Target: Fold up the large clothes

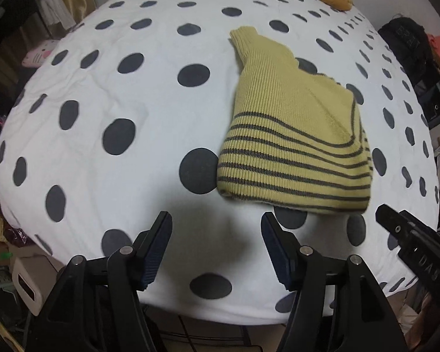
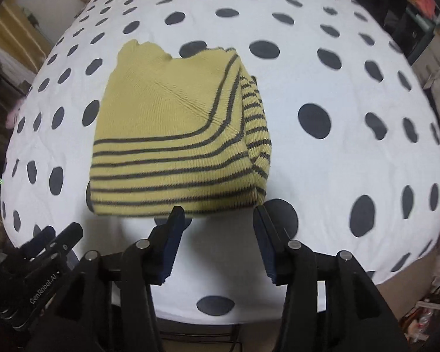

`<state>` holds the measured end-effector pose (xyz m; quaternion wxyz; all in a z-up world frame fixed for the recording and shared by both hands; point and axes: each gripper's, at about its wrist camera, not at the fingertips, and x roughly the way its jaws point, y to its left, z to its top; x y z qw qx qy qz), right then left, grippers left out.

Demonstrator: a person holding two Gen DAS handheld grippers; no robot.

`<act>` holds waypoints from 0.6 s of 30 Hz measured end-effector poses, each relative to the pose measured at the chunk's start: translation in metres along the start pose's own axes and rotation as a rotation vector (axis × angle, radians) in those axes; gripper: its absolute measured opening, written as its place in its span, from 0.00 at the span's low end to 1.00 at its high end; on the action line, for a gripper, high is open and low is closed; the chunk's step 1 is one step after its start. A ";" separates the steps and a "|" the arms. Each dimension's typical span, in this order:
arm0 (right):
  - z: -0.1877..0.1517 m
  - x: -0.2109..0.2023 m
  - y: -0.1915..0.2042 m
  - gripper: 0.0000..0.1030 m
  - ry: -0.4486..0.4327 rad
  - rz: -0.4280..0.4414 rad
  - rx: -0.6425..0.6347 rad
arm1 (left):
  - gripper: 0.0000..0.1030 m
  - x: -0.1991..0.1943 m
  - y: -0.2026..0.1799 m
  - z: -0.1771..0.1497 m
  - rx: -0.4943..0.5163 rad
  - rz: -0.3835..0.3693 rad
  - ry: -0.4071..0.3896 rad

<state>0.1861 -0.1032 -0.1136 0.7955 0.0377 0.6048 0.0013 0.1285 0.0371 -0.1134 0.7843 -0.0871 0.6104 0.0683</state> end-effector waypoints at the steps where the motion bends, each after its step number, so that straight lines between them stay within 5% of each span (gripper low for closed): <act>1: -0.004 -0.009 0.004 0.49 -0.011 -0.010 -0.018 | 0.66 -0.011 0.000 -0.002 0.002 0.010 -0.013; 9: -0.036 -0.076 0.022 0.68 -0.086 -0.073 0.000 | 0.74 -0.089 -0.003 -0.019 0.025 0.006 -0.105; 18: -0.057 -0.114 0.025 0.70 -0.134 -0.109 0.011 | 0.74 -0.115 -0.007 -0.034 0.020 0.010 -0.124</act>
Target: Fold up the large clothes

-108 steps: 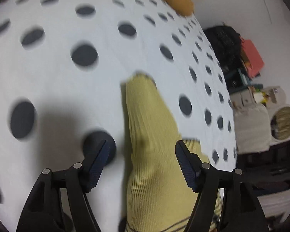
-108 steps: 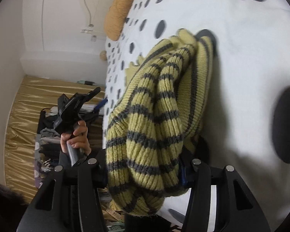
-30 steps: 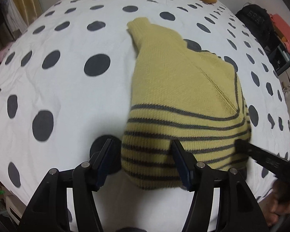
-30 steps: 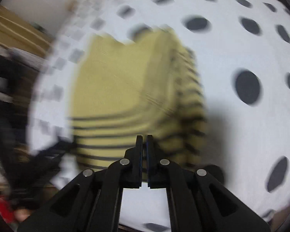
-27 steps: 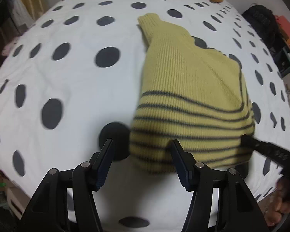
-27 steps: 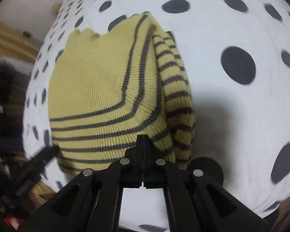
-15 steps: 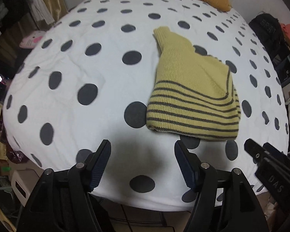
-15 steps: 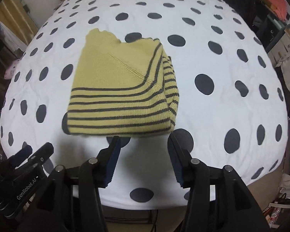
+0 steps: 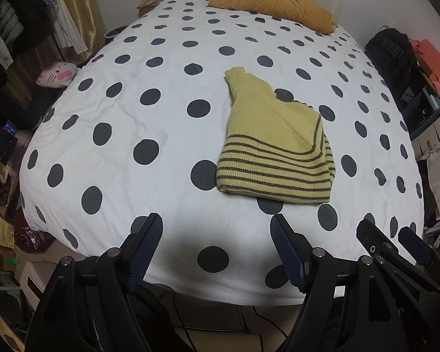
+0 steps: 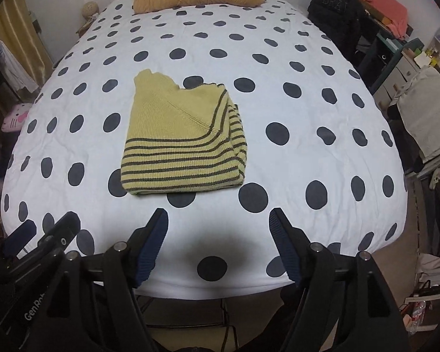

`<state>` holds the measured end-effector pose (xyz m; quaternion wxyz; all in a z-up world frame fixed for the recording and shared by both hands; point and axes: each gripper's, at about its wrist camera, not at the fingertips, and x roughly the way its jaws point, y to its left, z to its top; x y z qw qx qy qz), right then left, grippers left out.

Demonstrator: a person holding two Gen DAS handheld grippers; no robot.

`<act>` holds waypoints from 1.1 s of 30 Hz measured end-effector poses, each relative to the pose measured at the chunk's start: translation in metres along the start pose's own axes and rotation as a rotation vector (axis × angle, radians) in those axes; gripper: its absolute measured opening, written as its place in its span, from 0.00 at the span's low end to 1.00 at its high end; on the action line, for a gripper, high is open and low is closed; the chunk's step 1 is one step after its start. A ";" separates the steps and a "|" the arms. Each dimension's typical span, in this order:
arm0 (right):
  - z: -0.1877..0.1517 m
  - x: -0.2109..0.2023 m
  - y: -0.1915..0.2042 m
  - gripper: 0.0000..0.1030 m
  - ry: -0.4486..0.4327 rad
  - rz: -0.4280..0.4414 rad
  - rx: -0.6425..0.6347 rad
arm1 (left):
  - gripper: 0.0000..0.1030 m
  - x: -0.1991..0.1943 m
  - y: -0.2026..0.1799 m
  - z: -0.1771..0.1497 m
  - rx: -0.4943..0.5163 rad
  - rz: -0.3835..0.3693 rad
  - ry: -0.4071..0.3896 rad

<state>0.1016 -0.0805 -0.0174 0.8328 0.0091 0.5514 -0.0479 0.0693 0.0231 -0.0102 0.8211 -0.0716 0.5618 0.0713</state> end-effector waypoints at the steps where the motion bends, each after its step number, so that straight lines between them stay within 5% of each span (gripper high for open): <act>1: -0.001 -0.002 0.000 0.70 -0.001 -0.002 0.000 | 0.74 -0.001 0.001 0.000 0.000 0.003 -0.003; 33: -0.015 -0.008 -0.006 0.70 0.016 -0.032 -0.007 | 0.74 -0.006 0.001 -0.016 -0.004 -0.019 0.040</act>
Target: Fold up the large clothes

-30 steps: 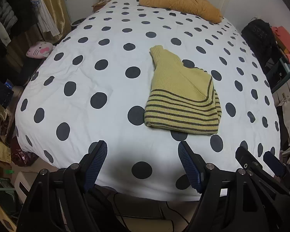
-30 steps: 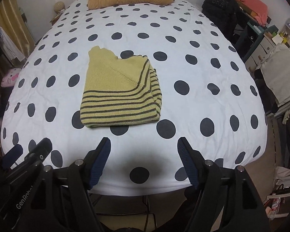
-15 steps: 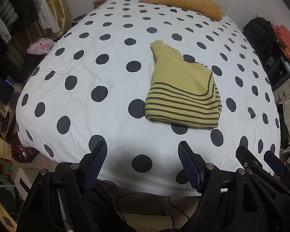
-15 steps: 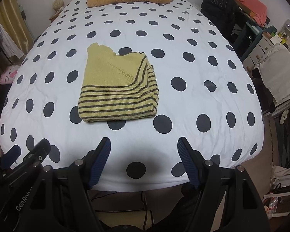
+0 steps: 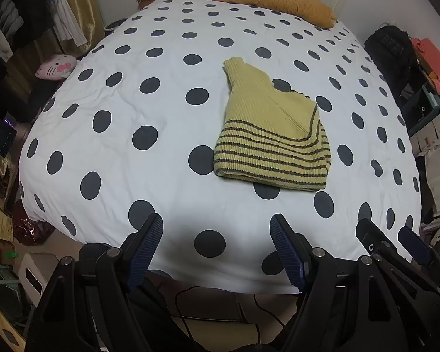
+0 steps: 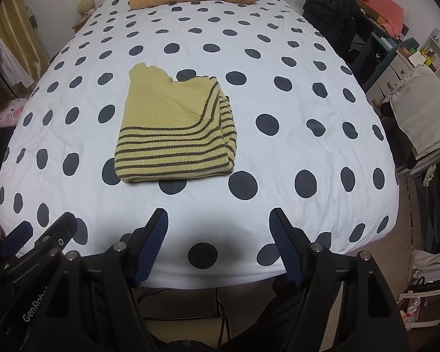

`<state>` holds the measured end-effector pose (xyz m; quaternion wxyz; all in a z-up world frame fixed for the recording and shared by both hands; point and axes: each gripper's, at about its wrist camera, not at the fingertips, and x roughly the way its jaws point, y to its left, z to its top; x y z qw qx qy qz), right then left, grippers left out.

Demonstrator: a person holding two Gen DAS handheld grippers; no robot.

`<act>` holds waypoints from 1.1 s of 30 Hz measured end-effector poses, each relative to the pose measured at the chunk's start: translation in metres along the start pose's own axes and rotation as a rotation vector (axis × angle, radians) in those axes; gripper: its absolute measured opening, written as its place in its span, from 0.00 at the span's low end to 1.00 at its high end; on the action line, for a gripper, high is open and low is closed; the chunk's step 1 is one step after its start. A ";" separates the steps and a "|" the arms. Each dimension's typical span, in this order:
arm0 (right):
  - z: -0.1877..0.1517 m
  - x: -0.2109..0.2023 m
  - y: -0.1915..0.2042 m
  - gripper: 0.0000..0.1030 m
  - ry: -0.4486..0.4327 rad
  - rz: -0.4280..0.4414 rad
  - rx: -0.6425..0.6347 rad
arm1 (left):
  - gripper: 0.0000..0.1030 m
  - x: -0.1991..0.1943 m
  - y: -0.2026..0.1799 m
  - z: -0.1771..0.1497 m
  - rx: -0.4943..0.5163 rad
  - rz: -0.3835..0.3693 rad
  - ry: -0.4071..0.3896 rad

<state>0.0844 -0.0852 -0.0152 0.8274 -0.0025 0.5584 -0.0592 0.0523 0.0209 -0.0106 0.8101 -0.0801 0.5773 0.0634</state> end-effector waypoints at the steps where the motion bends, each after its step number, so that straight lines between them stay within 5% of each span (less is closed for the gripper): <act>1: 0.000 0.000 0.000 0.70 0.001 0.001 0.001 | 0.74 0.000 0.001 0.000 0.001 0.000 0.000; 33: -0.002 -0.009 -0.007 0.70 -0.011 -0.011 0.000 | 0.74 -0.007 0.001 0.000 0.014 -0.022 -0.009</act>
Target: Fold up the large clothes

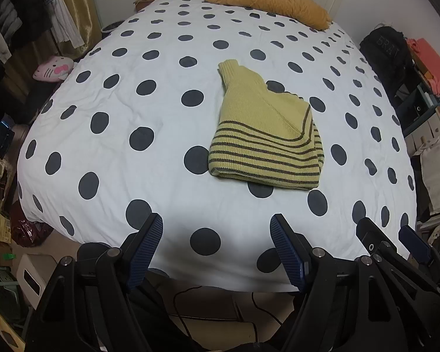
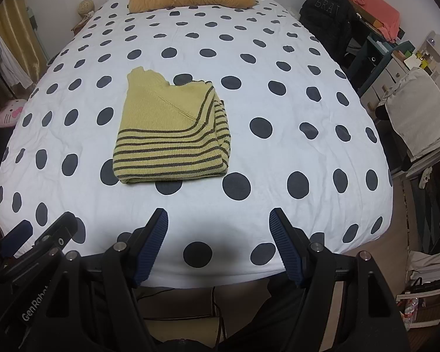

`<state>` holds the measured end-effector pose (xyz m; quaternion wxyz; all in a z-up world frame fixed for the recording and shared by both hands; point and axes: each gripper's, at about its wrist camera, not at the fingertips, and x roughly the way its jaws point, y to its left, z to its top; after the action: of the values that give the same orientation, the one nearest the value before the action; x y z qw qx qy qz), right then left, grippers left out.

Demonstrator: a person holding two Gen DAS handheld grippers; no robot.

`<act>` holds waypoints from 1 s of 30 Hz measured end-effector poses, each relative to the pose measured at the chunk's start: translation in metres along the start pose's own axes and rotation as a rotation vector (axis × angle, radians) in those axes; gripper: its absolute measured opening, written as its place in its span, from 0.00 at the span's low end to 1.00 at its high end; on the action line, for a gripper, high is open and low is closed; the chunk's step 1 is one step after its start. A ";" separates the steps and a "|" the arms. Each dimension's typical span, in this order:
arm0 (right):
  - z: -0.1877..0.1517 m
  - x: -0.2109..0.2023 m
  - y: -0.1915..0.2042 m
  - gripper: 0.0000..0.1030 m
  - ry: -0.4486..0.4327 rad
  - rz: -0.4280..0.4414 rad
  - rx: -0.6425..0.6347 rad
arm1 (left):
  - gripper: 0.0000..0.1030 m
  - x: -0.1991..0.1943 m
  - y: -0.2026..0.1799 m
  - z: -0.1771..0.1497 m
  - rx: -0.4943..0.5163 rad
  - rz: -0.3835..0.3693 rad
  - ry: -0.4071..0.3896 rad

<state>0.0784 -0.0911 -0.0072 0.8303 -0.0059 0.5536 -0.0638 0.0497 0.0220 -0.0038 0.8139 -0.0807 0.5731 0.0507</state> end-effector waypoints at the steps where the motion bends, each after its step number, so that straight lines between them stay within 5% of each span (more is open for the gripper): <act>1: 0.000 0.000 -0.001 0.70 0.000 0.000 0.000 | 0.74 0.000 0.000 0.000 0.001 -0.001 0.000; 30: -0.001 0.000 0.001 0.70 0.001 -0.004 0.001 | 0.74 0.008 0.002 0.004 0.010 -0.017 0.024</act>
<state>0.0773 -0.0899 -0.0078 0.8300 -0.0063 0.5538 -0.0656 0.0560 0.0249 -0.0098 0.8076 -0.0821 0.5826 0.0401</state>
